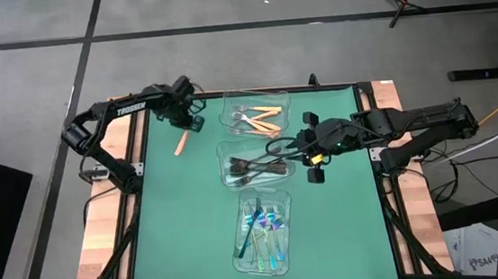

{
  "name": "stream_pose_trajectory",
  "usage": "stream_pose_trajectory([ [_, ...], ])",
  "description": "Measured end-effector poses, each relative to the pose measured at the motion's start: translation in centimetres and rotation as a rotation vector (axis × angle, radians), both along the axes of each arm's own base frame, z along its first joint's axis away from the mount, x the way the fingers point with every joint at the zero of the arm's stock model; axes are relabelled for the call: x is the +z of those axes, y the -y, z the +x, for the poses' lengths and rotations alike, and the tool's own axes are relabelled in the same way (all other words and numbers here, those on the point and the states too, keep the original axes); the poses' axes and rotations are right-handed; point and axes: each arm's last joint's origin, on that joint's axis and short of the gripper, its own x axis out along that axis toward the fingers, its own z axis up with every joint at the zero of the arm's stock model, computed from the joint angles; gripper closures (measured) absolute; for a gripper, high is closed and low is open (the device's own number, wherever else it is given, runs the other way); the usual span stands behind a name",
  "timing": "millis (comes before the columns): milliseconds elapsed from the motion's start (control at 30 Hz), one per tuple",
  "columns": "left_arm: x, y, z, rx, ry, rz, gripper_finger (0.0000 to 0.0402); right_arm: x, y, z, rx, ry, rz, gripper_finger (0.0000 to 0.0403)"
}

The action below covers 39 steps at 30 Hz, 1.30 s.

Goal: Sort silverware by color (type)
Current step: Put the yellow fork into the top transparent bin

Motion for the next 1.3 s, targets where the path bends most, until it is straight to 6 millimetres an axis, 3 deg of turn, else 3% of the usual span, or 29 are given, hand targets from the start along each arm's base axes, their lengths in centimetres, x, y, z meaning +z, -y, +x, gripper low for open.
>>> stream_pose_trajectory([
  [400, 6.5, -2.0, 4.3, -0.046, 0.28, 0.172, 0.0384, 0.2, 0.4, 0.1, -0.114, 0.031, -0.089, 0.0281],
  [667, 11.0, -1.1, 7.9, -0.14, 0.483, 0.278, 0.0384, 0.3, 0.7, 0.0, -0.185, 0.041, -0.146, 0.0281],
  [833, 13.2, 0.8, 11.1, -0.206, 0.702, 0.341, 0.0385, 0.4, 0.8, 0.0, -0.231, 0.051, -0.18, 0.0281],
  [1033, 15.4, 4.9, 14.8, -0.297, 0.932, 0.445, 0.0385, 1.1, 0.9, 0.5, -0.289, 0.148, -0.19, 0.0281],
  [1300, 18.4, 10.2, 17.5, -0.322, 1.196, 0.639, 0.0385, 2.3, 1.2, 0.9, -0.425, 0.28, -0.229, 0.0281],
])
